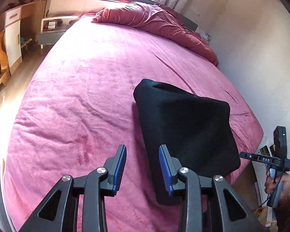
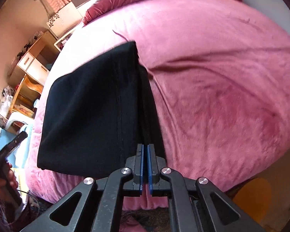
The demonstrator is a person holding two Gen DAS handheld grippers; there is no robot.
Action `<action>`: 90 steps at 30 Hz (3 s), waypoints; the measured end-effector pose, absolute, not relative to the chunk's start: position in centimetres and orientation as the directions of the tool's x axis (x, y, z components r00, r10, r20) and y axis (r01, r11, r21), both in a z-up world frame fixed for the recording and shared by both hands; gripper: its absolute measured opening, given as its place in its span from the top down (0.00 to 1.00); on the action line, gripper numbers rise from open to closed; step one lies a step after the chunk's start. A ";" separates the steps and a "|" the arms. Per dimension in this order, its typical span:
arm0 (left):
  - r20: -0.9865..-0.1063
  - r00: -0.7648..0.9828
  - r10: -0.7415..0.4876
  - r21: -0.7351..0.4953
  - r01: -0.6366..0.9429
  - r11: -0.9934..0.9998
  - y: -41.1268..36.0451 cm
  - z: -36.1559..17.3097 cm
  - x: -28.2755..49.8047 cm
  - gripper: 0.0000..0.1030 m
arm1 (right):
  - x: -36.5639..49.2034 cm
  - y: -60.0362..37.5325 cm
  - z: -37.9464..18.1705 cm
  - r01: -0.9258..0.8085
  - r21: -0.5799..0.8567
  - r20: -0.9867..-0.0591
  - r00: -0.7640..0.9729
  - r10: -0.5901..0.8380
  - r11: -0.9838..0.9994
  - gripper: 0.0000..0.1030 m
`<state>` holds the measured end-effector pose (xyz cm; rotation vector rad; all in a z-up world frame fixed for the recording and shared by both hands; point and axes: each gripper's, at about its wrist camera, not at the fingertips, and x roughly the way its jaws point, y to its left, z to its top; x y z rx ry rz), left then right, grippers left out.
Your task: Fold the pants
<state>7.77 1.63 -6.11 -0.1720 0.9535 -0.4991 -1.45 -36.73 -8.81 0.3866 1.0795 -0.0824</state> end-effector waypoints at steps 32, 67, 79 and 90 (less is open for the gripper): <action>-0.770 0.262 -0.582 -0.525 0.257 0.811 -3.4 -14.3 13.2 0.31 | 6.0 -40.1 -17.7 0.214 0.546 -0.788 0.461 0.409 0.810 0.36; -0.691 0.499 -0.523 -0.513 0.171 0.841 8.5 -7.9 23.9 0.67 | 23.7 -28.8 -11.1 -0.034 0.585 -0.714 0.452 0.535 0.810 0.59; -0.781 0.456 -0.427 -0.435 0.093 0.895 7.5 -13.8 26.2 0.57 | 25.2 -29.0 -16.2 0.032 0.575 -0.755 0.407 0.515 0.818 0.52; -0.783 0.558 -0.275 -0.309 0.036 0.951 6.7 -10.2 22.4 0.53 | 25.3 -26.2 -13.4 0.072 0.479 -0.806 0.430 0.406 0.875 0.40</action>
